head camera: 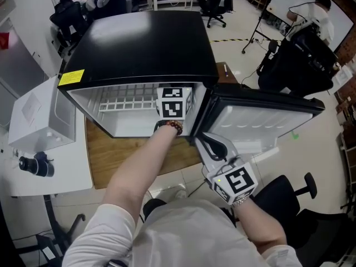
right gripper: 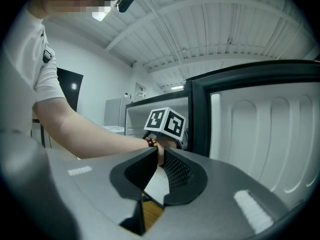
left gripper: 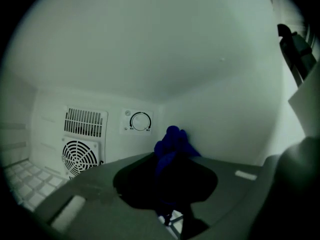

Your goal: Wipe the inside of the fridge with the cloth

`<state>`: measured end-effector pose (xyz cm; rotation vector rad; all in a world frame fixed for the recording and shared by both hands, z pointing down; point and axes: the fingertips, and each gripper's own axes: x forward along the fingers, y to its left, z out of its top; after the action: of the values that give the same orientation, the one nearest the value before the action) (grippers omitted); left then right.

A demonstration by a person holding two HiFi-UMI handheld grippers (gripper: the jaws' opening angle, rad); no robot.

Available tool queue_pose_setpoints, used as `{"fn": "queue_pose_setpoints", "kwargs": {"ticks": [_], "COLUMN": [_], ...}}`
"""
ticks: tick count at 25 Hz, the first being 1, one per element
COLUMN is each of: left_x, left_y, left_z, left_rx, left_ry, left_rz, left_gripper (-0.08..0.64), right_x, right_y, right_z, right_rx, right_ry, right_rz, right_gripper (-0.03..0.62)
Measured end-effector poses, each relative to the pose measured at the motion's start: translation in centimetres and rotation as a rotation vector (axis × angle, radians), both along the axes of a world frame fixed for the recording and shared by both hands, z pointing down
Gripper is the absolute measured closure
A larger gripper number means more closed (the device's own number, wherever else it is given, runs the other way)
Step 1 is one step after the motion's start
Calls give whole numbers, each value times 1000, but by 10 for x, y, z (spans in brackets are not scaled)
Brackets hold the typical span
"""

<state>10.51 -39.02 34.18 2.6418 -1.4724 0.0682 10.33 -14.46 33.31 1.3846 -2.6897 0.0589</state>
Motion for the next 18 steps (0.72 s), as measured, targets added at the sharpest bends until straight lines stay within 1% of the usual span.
{"fn": "queue_pose_setpoints", "kwargs": {"ticks": [7, 11, 18], "left_x": [0, -7, -6], "left_y": [-13, -21, -29], "left_z": [-1, 6, 5], "left_rx": [5, -19, -13], "left_ry": [-17, -49, -69], "left_rz": [-19, -58, -60], "left_gripper": [482, 482, 482], "right_x": [1, 2, 4], "right_y": [0, 0, -2], "right_z": [4, 4, 6], "right_rx": [-8, -10, -17], "right_ry": [1, 0, -5], "right_rz": [-7, -6, -9], "right_gripper": [549, 549, 549]}}
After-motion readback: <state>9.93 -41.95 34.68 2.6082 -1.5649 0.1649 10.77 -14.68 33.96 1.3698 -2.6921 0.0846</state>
